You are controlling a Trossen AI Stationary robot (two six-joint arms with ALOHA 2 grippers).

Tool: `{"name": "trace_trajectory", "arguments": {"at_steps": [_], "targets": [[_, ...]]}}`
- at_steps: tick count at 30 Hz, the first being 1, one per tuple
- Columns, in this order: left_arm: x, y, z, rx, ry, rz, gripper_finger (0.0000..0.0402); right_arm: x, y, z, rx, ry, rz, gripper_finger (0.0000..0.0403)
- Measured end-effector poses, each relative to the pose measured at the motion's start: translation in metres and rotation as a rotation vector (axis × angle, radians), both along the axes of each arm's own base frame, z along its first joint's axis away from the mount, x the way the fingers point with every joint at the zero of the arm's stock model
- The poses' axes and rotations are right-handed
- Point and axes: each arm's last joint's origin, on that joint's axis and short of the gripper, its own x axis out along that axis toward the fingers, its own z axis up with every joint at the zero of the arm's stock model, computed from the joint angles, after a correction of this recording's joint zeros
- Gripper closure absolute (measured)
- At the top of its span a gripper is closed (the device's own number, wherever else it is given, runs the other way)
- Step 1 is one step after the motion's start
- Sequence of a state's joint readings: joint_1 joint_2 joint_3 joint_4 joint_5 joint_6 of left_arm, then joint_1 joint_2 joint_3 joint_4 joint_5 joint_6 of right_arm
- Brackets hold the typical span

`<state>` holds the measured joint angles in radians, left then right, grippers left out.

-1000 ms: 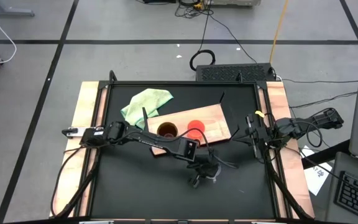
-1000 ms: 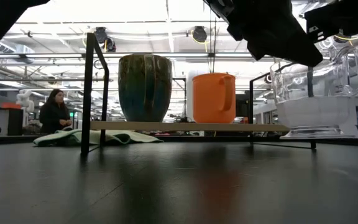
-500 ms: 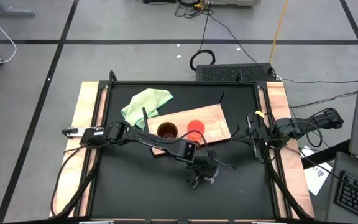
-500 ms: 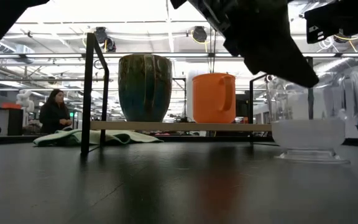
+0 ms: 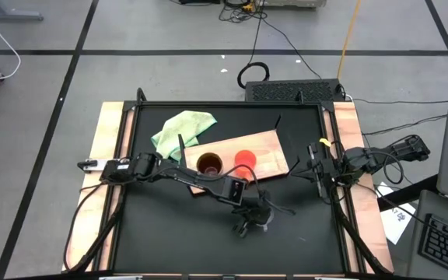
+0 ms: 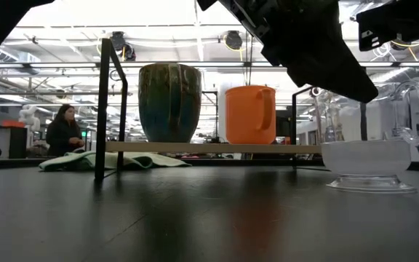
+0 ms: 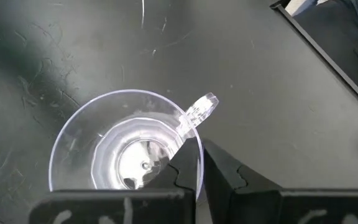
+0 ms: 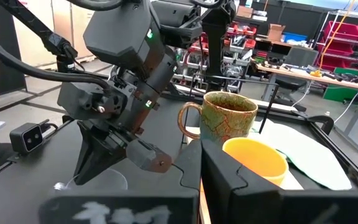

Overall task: Stack small to large cups/mugs on shelf
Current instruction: Put the transparent mug on the shelf

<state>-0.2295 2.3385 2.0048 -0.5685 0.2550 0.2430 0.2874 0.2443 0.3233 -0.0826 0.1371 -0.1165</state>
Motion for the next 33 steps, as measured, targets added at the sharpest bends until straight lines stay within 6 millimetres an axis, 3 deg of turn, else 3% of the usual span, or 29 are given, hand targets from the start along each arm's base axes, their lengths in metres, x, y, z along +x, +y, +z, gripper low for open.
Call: {"name": "trace_trajectory", "arguments": {"at_steps": [17,27,30,33], "targets": [[-0.004,-0.013,0.005,0.080,-0.032,0.019,0.0294,0.000,0.000,0.000,0.000,0.000,0.000,0.0403],[-0.009,-0.021,0.053,0.128,-0.042,0.044,0.0244,0.000,0.000,0.000,-0.001,0.001,0.000,0.0403],[-0.014,-0.027,0.075,0.165,-0.050,0.085,0.0254,0.000,0.000,0.000,-0.001,0.001,0.000,0.0403],[-0.023,-0.036,0.092,0.224,-0.053,0.039,0.0290,0.000,0.000,0.000,0.000,0.001,0.000,0.0403]]}}
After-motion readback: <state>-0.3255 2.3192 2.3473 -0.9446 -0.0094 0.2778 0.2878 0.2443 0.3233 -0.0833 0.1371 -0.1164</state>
